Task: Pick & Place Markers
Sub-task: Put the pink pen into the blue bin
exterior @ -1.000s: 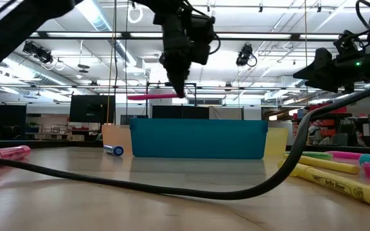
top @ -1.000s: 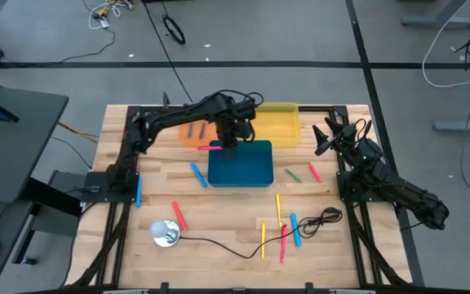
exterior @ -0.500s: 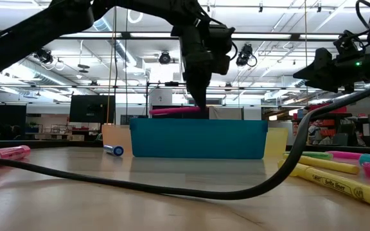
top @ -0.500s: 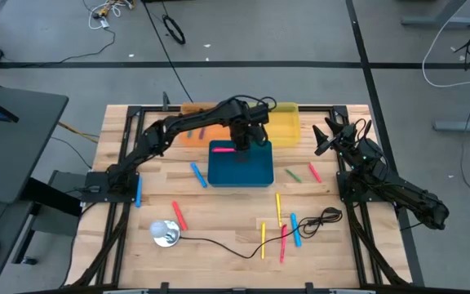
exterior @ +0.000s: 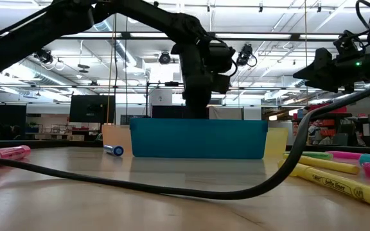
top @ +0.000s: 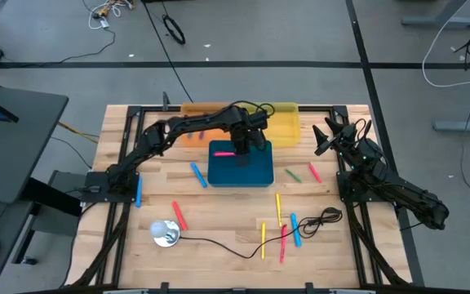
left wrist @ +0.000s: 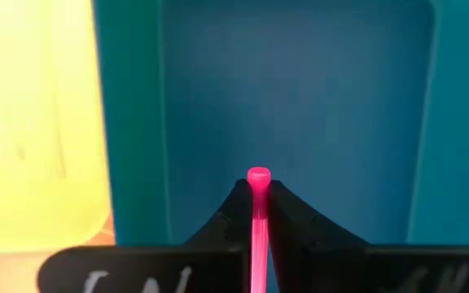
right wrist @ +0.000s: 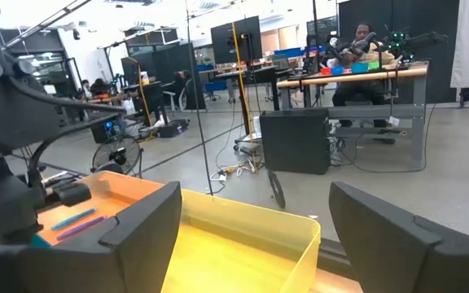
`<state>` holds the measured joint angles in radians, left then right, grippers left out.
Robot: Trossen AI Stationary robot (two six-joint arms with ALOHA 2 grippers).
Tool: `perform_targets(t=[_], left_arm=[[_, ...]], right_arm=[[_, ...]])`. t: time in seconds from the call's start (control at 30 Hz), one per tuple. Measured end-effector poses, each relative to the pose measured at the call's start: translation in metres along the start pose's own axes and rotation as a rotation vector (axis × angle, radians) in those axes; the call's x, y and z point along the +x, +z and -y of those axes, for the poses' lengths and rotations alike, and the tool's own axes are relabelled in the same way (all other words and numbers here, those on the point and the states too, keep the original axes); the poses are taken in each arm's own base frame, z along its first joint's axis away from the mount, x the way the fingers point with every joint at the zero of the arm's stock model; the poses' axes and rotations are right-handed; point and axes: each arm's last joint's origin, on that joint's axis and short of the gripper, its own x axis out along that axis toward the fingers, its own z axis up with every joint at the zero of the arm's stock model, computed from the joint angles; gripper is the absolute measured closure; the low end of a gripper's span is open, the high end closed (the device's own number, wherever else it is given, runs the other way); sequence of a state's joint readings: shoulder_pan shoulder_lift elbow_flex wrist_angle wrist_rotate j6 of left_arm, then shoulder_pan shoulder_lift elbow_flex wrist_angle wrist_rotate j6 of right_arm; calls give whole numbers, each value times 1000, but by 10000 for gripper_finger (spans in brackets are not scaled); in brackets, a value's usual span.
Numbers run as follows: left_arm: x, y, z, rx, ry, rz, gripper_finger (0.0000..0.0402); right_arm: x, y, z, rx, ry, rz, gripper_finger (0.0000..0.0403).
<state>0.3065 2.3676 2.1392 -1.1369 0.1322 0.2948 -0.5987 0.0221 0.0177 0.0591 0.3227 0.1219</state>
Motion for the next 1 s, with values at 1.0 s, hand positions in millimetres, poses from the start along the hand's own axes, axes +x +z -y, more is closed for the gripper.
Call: perform_targets(t=[1.0], left_arm=[[41, 7, 7, 41, 1, 37, 269]], right_arm=[[0, 0, 0, 0, 0, -1, 89]])
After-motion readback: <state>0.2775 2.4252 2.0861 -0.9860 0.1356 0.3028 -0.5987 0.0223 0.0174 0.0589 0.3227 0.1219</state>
